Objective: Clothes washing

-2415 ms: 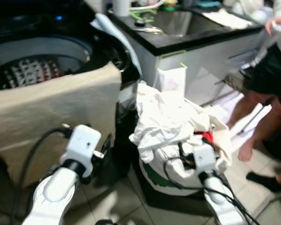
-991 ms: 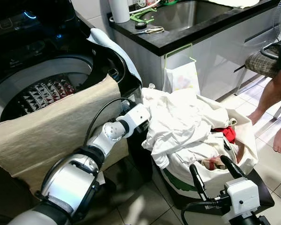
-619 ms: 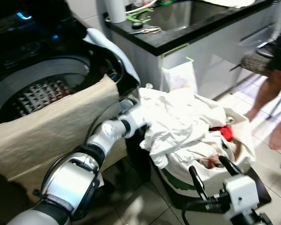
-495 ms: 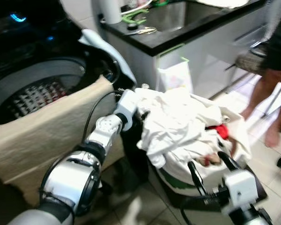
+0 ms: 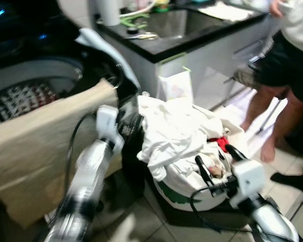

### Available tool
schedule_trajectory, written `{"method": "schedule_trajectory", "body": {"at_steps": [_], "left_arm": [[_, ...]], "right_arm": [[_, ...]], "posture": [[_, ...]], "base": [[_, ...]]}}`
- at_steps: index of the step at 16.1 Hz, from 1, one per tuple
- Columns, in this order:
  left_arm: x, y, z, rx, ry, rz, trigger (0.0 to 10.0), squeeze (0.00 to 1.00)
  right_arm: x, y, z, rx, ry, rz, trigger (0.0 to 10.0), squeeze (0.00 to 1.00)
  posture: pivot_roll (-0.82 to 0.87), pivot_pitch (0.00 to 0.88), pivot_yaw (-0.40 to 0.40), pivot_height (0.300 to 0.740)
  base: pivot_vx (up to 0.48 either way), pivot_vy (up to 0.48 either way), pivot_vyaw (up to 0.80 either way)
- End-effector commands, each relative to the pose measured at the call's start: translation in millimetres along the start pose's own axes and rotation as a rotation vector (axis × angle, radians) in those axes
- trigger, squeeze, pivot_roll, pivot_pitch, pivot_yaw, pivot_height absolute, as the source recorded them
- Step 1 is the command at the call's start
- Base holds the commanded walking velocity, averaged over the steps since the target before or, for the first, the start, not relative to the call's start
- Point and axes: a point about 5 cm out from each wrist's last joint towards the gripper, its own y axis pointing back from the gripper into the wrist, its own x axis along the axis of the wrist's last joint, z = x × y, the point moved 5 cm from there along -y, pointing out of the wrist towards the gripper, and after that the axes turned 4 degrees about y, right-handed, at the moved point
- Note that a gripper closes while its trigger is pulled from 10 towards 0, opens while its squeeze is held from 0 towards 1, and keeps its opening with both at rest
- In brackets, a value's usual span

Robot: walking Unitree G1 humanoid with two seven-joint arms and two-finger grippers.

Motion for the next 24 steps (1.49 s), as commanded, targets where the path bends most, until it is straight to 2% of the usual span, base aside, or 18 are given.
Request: {"method": "schedule_trajectory", "body": {"at_steps": [1, 2, 3, 5, 7, 9, 11, 14, 16, 24], "left_arm": [[4.3, 10.1, 13.3, -0.046, -0.014, 0.002, 10.0, 0.0], [-1.8, 25.1, 18.1, -0.055, -0.018, -0.024, 10.0, 0.0], [-11.2, 49.5, 24.7, -0.051, -0.027, -0.071, 10.0, 0.0], [-19.3, 74.1, 33.7, -0.026, -0.021, -0.127, 10.0, 0.0], [-16.4, 81.0, 33.7, 0.039, -0.025, -0.118, 10.0, 0.0], [-10.2, 82.8, 31.0, 0.095, -0.056, -0.098, 10.0, 0.0], [-5.2, 78.2, 39.1, 0.072, -0.073, -0.095, 10.0, 0.0], [8.2, 72.5, 35.0, 0.102, -0.148, -0.066, 10.0, 0.0], [5.5, 78.9, 25.9, 0.156, -0.167, -0.086, 10.0, 0.0], [6.1, 75.3, 26.9, 0.163, -0.186, -0.093, 10.0, 0.0]], "right_arm": [[-9.2, -2.1, 1.1, 0.026, -0.015, -0.007, 10.0, 0.0], [-13.2, -4.4, 2.5, 0.037, -0.016, -0.009, 10.0, 0.0], [-19.3, -7.7, 5.3, 0.049, -0.017, -0.013, 10.0, 0.0], [-27.6, -11.4, 7.3, 0.055, -0.028, -0.018, 10.0, 0.0], [-32.8, -17.7, 11.3, 0.039, -0.061, -0.021, 10.0, 0.0], [-36.6, -40.8, 12.7, 0.001, -0.098, -0.014, 10.0, 0.0], [-36.7, -47.5, 13.1, -0.01, -0.087, -0.002, 10.0, 0.0], [-48.6, -63.2, 25.3, -0.067, -0.078, -0.026, 10.0, 0.0], [-41.8, -67.2, 26.0, -0.071, -0.104, 0.004, 10.0, 0.0], [-43.4, -78.4, 21.1, -0.048, -0.097, 0.018, 10.0, 0.0]], "posture": [[0.01, 0.0, 0.0, 0.74], [0.02, 0.0, -0.009, 0.74], [0.03, 0.0, -0.023, 0.74], [0.05, 0.0, -0.043, 0.74], [0.07, 0.0, -0.047, 0.74], [0.07, 0.0, -0.048, 0.74], [0.07, 0.0, -0.044, 0.74], [0.11, 0.0, -0.04, 0.74], [0.11, 0.0, -0.04, 0.74], [0.13, 0.0, -0.052, 0.74]], "base": [[0.0, 0.0, 0.0], [0.0, 0.0, 0.0], [0.0, 0.0, 0.0], [0.0, 0.0, 0.0], [0.0, 0.0, 0.0], [0.0, 0.0, 0.0], [0.0, 0.0, 0.0], [0.0, 0.0, 0.0], [0.0, 0.0, 0.0], [0.0, 0.0, 0.0]]}}
